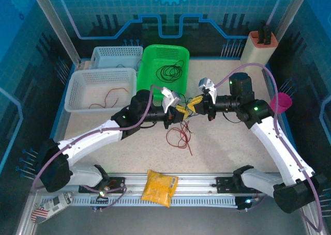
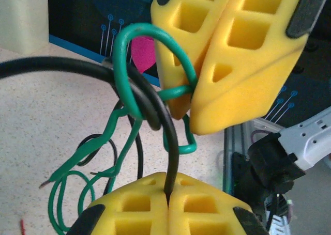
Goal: Untangle the cables
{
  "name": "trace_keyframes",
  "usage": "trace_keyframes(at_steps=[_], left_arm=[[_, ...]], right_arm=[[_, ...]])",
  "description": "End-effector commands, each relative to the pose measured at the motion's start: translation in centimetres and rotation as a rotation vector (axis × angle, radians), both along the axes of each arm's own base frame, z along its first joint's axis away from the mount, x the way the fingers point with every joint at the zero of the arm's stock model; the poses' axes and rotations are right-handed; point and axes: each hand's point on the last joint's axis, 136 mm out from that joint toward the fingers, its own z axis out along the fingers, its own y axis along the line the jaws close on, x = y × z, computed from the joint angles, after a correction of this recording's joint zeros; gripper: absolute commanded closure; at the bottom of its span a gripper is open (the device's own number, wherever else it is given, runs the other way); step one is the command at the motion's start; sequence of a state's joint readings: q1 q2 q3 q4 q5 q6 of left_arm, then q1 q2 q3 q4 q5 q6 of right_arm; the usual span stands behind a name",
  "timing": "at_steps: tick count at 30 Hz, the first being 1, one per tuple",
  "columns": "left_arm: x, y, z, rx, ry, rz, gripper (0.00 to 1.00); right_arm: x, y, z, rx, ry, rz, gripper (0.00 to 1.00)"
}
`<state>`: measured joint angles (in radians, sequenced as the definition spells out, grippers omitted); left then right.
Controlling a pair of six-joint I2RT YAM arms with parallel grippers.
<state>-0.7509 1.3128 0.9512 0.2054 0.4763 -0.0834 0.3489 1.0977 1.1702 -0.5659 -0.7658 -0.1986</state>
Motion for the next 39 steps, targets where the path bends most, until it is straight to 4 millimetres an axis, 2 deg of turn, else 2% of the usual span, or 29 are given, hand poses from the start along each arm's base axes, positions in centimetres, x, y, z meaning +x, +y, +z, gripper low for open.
trace_keyframes(at_steps=[1, 3, 7, 13, 24, 30, 33, 38, 39], left_arm=[[-1.0, 0.6, 4.1, -0.050, -0.072, -0.036, 1.00], [-1.0, 1.2, 5.1, -0.058, -0.098, -0.027, 1.00], [0.4, 2.8, 6.4, -0.077, -0.088, 0.033, 1.00], [1.5, 3.8, 7.2, -0.096, -0.084, 0.043, 1.00], [1.2, 4.4, 6.9, -0.091, -0.097, -0.016, 1.00], [0.9, 4.9, 6.7, -0.086, -0.102, -0.039, 0.94], [1.0, 5.5, 6.6, -0.073, -0.099, -0.019, 0.82], [0.1, 7.5, 6.0, -0.005, -0.128, 0.005, 0.48], [-0.2, 8.0, 5.8, 0.010, -0.139, 0.009, 0.45]], right_arm=[[-0.8, 0.2, -0.4, -0.011, 0.006, 0.018, 1.00], [-1.0, 0.1, -0.7, -0.020, 0.011, 0.025, 1.00], [-1.4, 0.0, -0.8, -0.022, 0.007, 0.037, 1.00], [-2.2, 0.0, -0.7, -0.018, 0.019, 0.065, 1.00], [-4.8, 0.4, 0.0, 0.054, 0.059, 0.214, 1.00], [-4.4, 0.6, 0.2, 0.063, 0.119, 0.219, 1.00], [-3.5, 0.6, 0.5, 0.084, 0.148, 0.182, 1.00], [-2.4, 1.0, 1.8, 0.173, 0.236, 0.161, 1.00], [-2.4, 1.0, 2.0, 0.180, 0.243, 0.164, 1.00]])
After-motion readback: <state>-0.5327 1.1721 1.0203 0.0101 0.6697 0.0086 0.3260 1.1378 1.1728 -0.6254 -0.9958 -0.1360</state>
